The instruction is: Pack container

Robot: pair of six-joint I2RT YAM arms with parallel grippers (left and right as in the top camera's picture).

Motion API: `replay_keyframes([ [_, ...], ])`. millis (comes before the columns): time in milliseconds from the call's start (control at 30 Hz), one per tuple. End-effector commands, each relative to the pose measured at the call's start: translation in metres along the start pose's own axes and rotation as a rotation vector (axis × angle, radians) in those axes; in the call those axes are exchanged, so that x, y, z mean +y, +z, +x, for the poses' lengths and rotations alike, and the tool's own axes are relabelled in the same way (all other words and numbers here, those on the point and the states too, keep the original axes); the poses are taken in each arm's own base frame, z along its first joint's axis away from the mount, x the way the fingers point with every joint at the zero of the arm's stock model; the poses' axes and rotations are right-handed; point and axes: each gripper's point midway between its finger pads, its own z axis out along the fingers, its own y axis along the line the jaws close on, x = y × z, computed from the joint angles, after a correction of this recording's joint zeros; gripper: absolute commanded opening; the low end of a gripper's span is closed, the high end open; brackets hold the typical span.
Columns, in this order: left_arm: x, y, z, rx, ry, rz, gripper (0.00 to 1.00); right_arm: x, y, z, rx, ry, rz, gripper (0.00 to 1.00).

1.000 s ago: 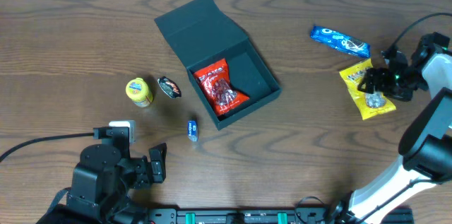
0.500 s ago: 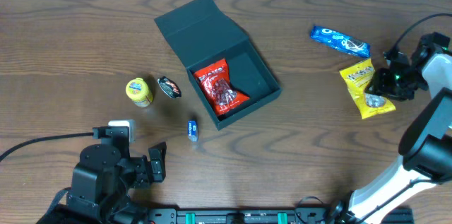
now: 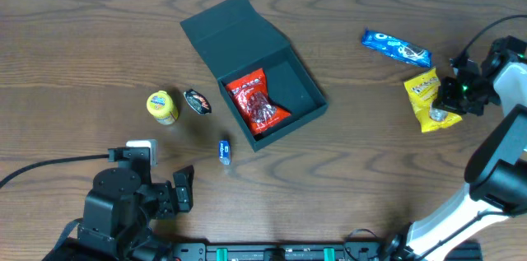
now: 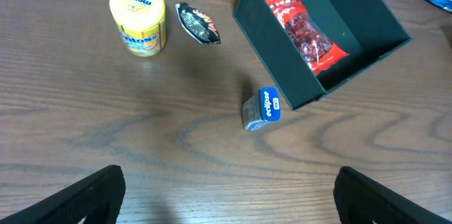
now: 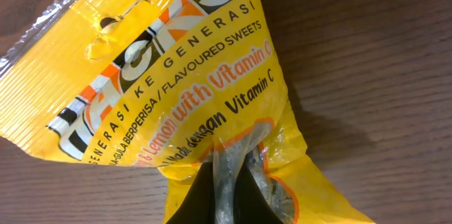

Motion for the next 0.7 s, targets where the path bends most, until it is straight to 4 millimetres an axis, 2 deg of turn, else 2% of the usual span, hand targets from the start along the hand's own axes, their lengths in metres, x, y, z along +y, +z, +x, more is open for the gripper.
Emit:
replay_keyframes([
  [0, 0.005, 0.002, 0.000, -0.002, -0.005, -0.028, 0.95, 0.012, -0.002, 0.000, -0.008, 0.008, -0.047, 0.01],
  [133, 0.005, 0.002, 0.000, -0.001, -0.004, -0.028, 0.96, 0.025, -0.031, -0.009, -0.079, -0.008, -0.063, 0.01],
  [233, 0.005, 0.002, 0.000, -0.002, -0.004, -0.028, 0.95, 0.052, -0.065, -0.016, -0.167, -0.051, -0.078, 0.01],
  [267, 0.005, 0.002, 0.000, -0.002, -0.004, -0.028, 0.95, 0.067, -0.080, -0.017, -0.202, -0.072, -0.081, 0.01],
  [400, 0.005, 0.002, 0.000, -0.002, -0.004, -0.028, 0.95, 0.122, -0.117, -0.011, -0.283, -0.174, -0.103, 0.01],
  [467, 0.005, 0.002, 0.001, 0.000, -0.004, -0.025, 0.95, 0.165, -0.137, 0.000, -0.321, -0.270, -0.134, 0.01],
  [533, 0.005, 0.002, 0.001, 0.001, -0.004, -0.025, 0.96, 0.193, -0.146, 0.010, -0.339, -0.300, -0.166, 0.01],
  [567, 0.005, 0.002, 0.001, 0.001, -0.004, -0.025, 0.95, 0.216, -0.151, 0.019, -0.340, -0.329, -0.194, 0.01],
  [667, 0.005, 0.002, 0.001, 0.000, -0.004, -0.025, 0.95, 0.262, -0.146, 0.039, -0.308, -0.397, -0.246, 0.01],
])
